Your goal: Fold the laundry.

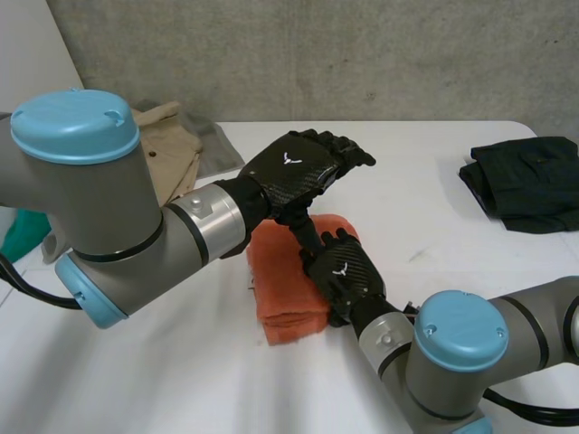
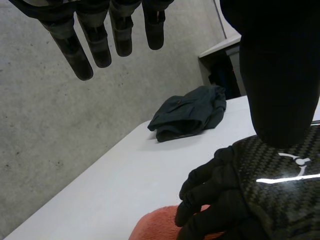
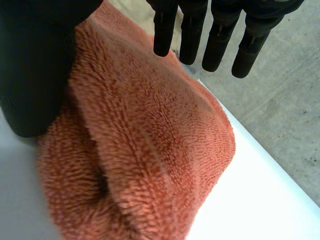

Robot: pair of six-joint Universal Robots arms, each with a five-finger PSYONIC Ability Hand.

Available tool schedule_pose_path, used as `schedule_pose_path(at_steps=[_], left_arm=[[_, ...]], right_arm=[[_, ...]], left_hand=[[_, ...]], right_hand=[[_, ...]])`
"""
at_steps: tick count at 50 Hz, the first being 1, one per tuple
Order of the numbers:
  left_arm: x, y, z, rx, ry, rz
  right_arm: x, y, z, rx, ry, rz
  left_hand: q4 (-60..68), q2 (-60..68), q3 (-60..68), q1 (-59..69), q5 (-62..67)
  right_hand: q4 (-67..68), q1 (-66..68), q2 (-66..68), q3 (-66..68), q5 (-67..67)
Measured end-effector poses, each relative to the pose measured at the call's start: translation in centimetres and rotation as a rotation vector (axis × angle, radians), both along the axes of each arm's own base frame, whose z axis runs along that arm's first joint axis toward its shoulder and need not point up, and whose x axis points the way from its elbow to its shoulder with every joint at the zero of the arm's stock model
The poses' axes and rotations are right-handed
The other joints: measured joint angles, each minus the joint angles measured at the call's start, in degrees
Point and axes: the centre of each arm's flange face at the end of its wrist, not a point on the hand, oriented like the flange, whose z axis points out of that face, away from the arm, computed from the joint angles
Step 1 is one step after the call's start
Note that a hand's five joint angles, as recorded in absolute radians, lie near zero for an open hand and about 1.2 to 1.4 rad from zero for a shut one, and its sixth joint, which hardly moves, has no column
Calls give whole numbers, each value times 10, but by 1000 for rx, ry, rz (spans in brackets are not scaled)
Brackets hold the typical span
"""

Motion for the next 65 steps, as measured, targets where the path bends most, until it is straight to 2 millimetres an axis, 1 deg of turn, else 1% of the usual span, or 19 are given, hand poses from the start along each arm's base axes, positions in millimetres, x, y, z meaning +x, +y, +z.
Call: schedule_pose_path(at_steps=[10, 12, 13, 19, 25, 29, 30, 31, 33, 35, 37, 38, 40, 41, 45, 48, 51, 59, 65], left_arm=[[1, -1, 1, 1, 1, 5], [1, -1, 1, 1, 1, 5], [2, -1, 1, -1, 2, 6], [3, -3, 4, -9, 7, 13], [6, -8, 11, -28, 19, 32], [7, -11, 21, -53, 34, 53], [7, -11, 21, -53, 34, 53], [8, -11, 25, -63, 41, 60], [8, -12, 30, -74, 49, 66], [8, -11, 32, -81, 54, 68], [8, -11, 34, -83, 56, 68], [7, -10, 34, -84, 57, 66], [6, -9, 34, -84, 57, 64], [6, -9, 33, -82, 56, 62], [5, -8, 31, -77, 52, 59], [4, -8, 27, -70, 47, 58], [3, -8, 24, -62, 41, 56], [0, -5, 15, -44, 28, 45], [-3, -3, 14, -43, 27, 38]], right_arm=[[6, -9, 1, -12, -16, 0], [6, -9, 1, -12, -16, 0], [9, -17, 6, -29, -34, -5], [5, -44, 25, -82, -76, -46], [-14, -97, 66, -198, -147, -135], [-40, -145, 101, -295, -209, -192], [-40, -145, 101, -295, -209, -192], [-47, -156, 109, -315, -222, -203], [-71, -188, 127, -369, -261, -234], [-90, -209, 136, -404, -285, -253], [-110, -229, 142, -437, -303, -270], [-129, -247, 145, -468, -315, -283], [-151, -266, 146, -498, -321, -296], [-173, -282, 141, -516, -322, -311], [-221, -314, 121, -534, -313, -332], [-262, -336, 90, -517, -301, -336], [-287, -346, 59, -488, -290, -324], [-324, -346, -14, -382, -271, -298], [-336, -337, -27, -322, -285, -291]], left_hand=[[0, 0, 0, 0, 0], [0, 0, 0, 0, 0], [0, 0, 0, 0, 0], [0, 0, 0, 0, 0], [0, 0, 0, 0, 0], [0, 0, 0, 0, 0], [0, 0, 0, 0, 0], [0, 0, 0, 0, 0], [0, 0, 0, 0, 0], [0, 0, 0, 0, 0], [0, 0, 0, 0, 0], [0, 0, 0, 0, 0], [0, 0, 0, 0, 0], [0, 0, 0, 0, 0], [0, 0, 0, 0, 0], [0, 0, 0, 0, 0], [0, 0, 0, 0, 0], [0, 0, 0, 0, 0], [0, 0, 0, 0, 0]], right_hand=[[233, 223, 254, 237, 209], [233, 223, 254, 237, 209], [408, 329, 425, 410, 371], [450, 328, 430, 422, 379], [453, 328, 430, 423, 379], [454, 328, 432, 430, 379], [454, 328, 432, 430, 379], [454, 328, 432, 431, 379], [454, 328, 432, 431, 379], [454, 328, 432, 431, 379], [455, 328, 432, 431, 379], [455, 328, 432, 431, 379], [455, 328, 432, 431, 379], [455, 328, 432, 431, 379], [455, 328, 432, 431, 379], [455, 328, 432, 436, 379], [456, 328, 436, 438, 379], [456, 328, 436, 438, 390], [456, 328, 436, 438, 396]])
